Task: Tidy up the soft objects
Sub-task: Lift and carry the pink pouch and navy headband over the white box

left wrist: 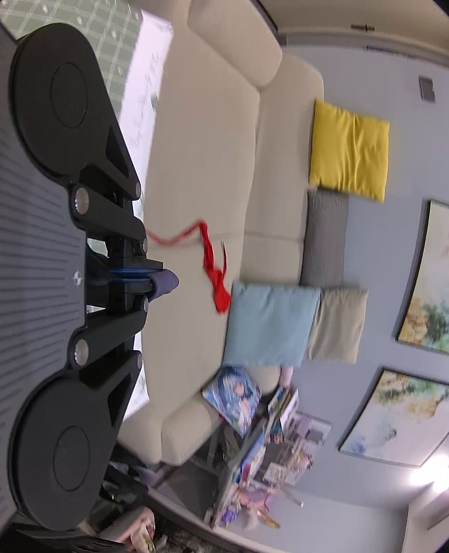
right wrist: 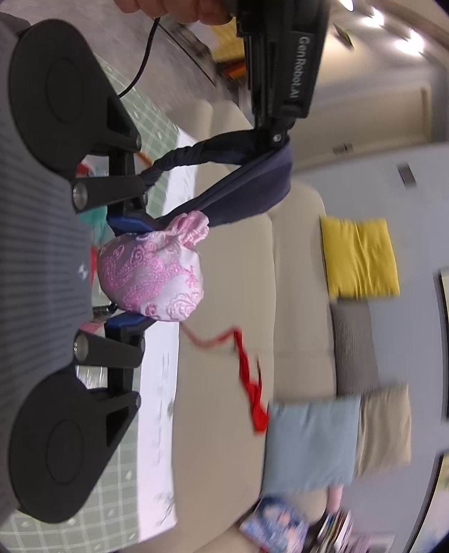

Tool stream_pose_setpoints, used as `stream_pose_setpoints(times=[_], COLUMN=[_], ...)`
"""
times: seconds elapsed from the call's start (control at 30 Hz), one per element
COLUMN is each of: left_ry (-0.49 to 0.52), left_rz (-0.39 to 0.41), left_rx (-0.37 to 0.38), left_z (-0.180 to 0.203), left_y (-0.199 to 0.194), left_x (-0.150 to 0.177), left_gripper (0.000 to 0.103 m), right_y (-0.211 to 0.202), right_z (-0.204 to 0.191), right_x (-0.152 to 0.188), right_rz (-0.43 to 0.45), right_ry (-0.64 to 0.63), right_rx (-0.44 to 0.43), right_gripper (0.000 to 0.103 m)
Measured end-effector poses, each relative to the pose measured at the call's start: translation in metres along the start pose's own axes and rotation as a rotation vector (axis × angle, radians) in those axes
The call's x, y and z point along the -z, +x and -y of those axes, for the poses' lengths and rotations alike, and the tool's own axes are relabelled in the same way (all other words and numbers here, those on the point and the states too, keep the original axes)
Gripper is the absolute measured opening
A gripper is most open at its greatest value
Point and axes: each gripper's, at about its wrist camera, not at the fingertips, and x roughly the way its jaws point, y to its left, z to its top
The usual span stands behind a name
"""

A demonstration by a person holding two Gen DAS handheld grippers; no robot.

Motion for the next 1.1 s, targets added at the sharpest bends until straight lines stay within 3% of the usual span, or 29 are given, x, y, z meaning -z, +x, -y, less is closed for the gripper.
stream_pose_setpoints(times=[0.2,0.33,0.57,0.83,0.93,1.1], left_ry=[-0.109,-0.149,-0.16,-0.17,-0.143,-0.141], left_rz=[-0.057,-0.094,-0.178,-0.271,-0.301,-0.333], left_rx=[-0.08,-0.117,-0.123,-0.172,-0.216,-0.223], left_z=[-0.069,-0.107,-0.144,-0.158,-0.159,-0.162], left_y=[-0.013,-0.01,0.014,0.037,0.045,0.048], left_x=[0.024,0.045,0.092,0.142,0.151,0.157], left_gripper=[0.003,0.003,0.003,0.003,0.003,0.005], right_y=[0.022,0.043,0.092,0.15,0.164,0.174], right_z=[-0.077,-0.116,-0.162,-0.169,-0.168,-0.172], right_x=[-0.001,0.012,0.054,0.107,0.117,0.128], right_rz=[-0.06,-0.132,-0.328,-0.495,-0.528,-0.546], right_ry=[-0.105,-0.168,-0.238,-0.299,-0.304,-0.314], right_rx=[-0.124,-0.131,-0.193,-0.1,-0.098,-0.104], right_gripper=[0.045,0.045,0.046,0.046,0.046,0.047])
